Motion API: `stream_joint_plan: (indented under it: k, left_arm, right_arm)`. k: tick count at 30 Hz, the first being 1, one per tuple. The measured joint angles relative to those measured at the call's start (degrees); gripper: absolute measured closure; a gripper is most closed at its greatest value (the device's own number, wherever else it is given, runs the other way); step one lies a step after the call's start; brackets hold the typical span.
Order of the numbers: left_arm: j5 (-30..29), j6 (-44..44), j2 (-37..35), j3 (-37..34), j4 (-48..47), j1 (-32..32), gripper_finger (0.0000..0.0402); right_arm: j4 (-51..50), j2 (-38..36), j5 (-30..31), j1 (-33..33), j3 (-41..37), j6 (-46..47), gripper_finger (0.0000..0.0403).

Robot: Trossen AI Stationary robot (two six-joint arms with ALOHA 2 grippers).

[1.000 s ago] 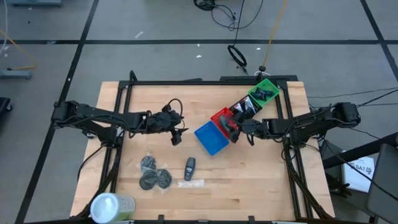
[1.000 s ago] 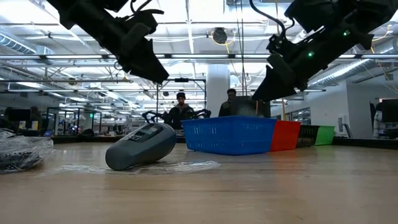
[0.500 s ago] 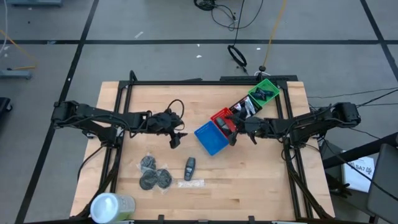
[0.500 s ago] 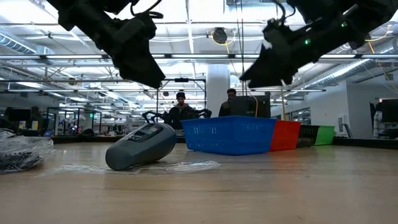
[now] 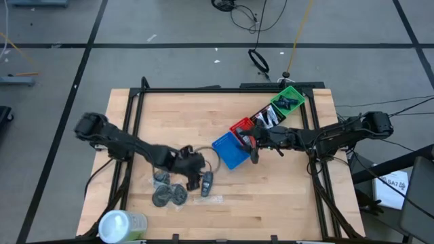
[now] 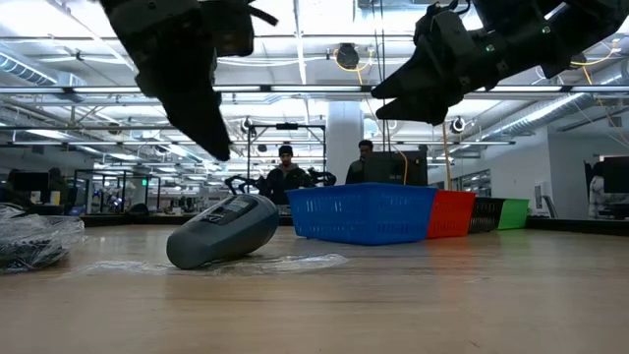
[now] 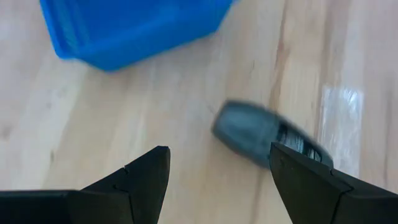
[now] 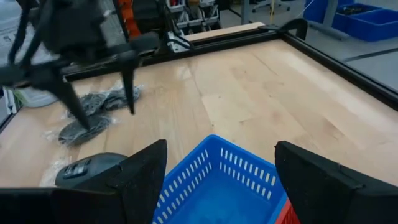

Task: Pick & Place Travel size toiletries
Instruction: Put the deodorant into the red bin

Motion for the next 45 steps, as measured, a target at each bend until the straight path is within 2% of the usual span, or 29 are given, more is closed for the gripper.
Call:
stream_joint_plan:
  k: [5,11,17,24,28,34,42,45]
  left_arm:
    - [0.9,-6.6,12.0,15.3,-16.3,-3.2,0.0131]
    - [4.8,-17.2,22.5,29.2,-24.2,-3.3,0.0131]
    - [4.0,-28.5,27.7,32.0,-25.1,-2.0,0.0131]
    - [6.1,-36.7,30.8,31.9,-33.8,-1.5,0.0131]
    - [3.5,-33.5,30.8,31.7,-36.4,-1.2,0.0131]
    - [-2.1,-16.9,27.6,31.7,-38.7,-1.1,0.0131]
    - [9.3,-7.4,18.5,31.7,-40.9,-6.0,0.0131]
    - [7.6,-2.9,17.5,31.8,-40.4,-9.5,0.0131]
  right_arm:
    - [0.0,0.0,0.0,0.0,0.0,0.1,0.0120]
    - [-0.3,0.0,0.0,0.2,0.0,0.2,0.0120]
    - [-0.5,0.0,0.0,1.6,0.0,0.2,0.0120]
    - [-0.4,0.0,0.0,2.7,0.0,0.2,0.0120]
    - [-0.3,0.0,0.0,2.6,0.0,0.2,0.0120]
    - [-0.1,0.0,0.0,2.6,0.0,0.2,0.0123]
    - [-0.2,0.0,0.0,2.6,0.0,0.2,0.0124]
    - [-0.2,0.0,0.0,2.6,0.0,0.2,0.0124]
